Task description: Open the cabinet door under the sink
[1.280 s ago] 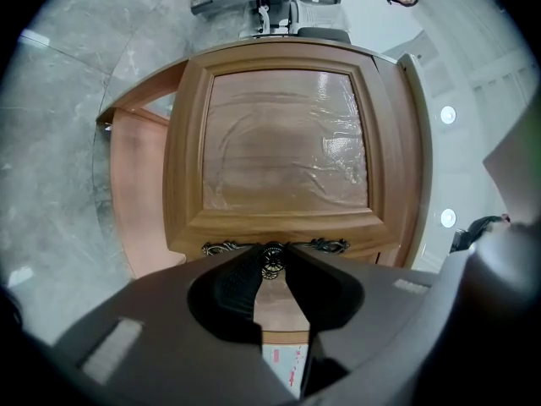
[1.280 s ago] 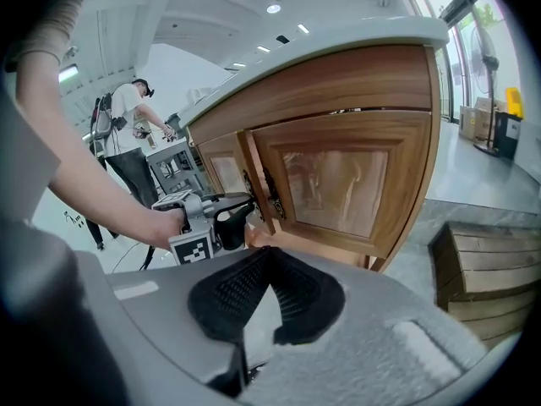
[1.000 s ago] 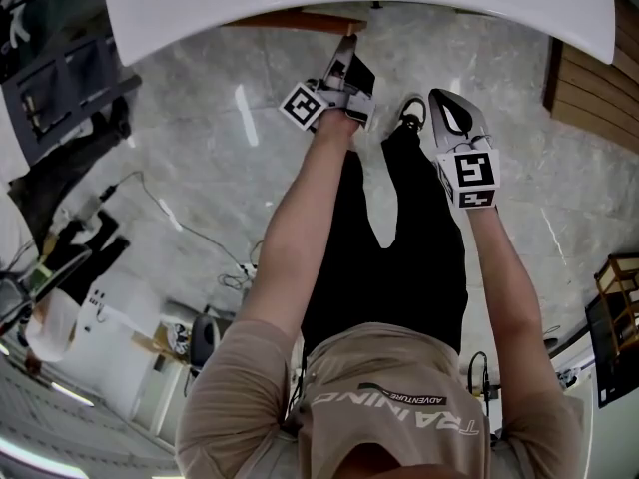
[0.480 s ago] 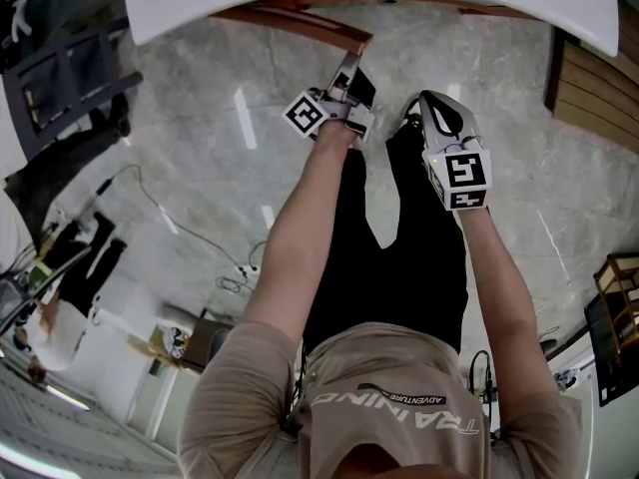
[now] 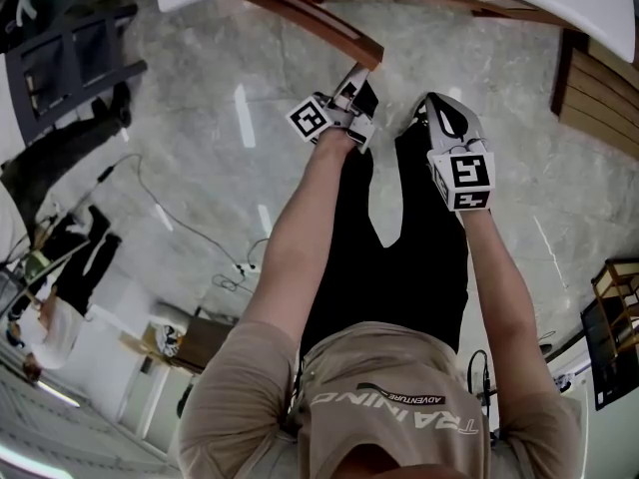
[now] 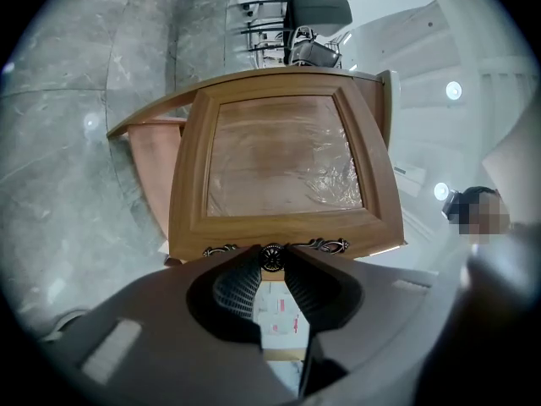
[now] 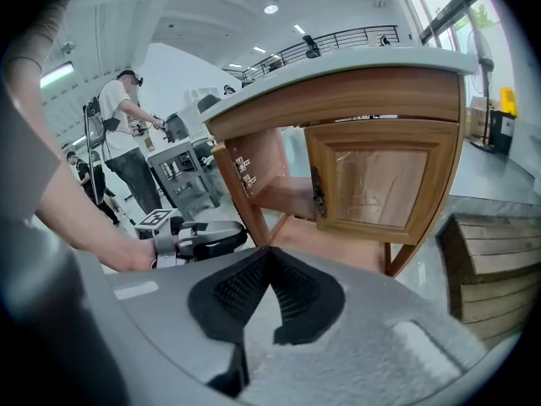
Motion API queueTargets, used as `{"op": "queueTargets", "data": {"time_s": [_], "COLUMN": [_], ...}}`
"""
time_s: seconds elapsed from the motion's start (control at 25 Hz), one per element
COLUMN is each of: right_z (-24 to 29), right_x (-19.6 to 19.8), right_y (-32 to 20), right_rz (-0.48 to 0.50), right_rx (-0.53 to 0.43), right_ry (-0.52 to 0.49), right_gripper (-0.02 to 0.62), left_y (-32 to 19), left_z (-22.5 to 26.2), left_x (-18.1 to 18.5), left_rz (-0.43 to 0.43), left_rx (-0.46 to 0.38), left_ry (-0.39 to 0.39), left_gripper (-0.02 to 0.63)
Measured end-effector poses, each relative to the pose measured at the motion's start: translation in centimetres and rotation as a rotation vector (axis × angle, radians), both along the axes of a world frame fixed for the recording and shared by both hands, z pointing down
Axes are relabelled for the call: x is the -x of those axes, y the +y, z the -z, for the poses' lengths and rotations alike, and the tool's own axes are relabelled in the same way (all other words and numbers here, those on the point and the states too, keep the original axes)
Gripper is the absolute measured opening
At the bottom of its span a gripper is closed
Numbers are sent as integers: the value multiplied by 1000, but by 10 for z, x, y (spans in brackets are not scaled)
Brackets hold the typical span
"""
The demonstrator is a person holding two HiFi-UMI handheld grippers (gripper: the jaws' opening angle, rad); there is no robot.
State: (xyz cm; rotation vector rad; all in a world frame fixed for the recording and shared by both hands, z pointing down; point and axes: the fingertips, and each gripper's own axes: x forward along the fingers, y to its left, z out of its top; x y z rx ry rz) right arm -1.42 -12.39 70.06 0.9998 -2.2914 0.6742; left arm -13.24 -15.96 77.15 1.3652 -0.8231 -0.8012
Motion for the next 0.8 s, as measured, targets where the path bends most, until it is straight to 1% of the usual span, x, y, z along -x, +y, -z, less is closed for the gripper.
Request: {"op": "queueTargets", "data": {"time_s": [0.2,0.48,0.68,0.8], "right_z": [0,-2,-2,-3], "right_x": [13,33,48,55], "right_y": [12,26,31,34], "right_rz": [10,29,40,47], "right_rx": [1,7,6,8], "right_ry": [6,16,17,17], "right_gripper": [2,2,2,2], "left_y": [20,48,62,67], "left_z": [0,-6,-9,-9], "left_x": [10,39,55,66], "left_rz": [-27,-44,-90,-79], "left_rx": [10,23,28,29], "left_ry": [0,-16,-25,-17], "left_gripper": [94,94,94,94]}}
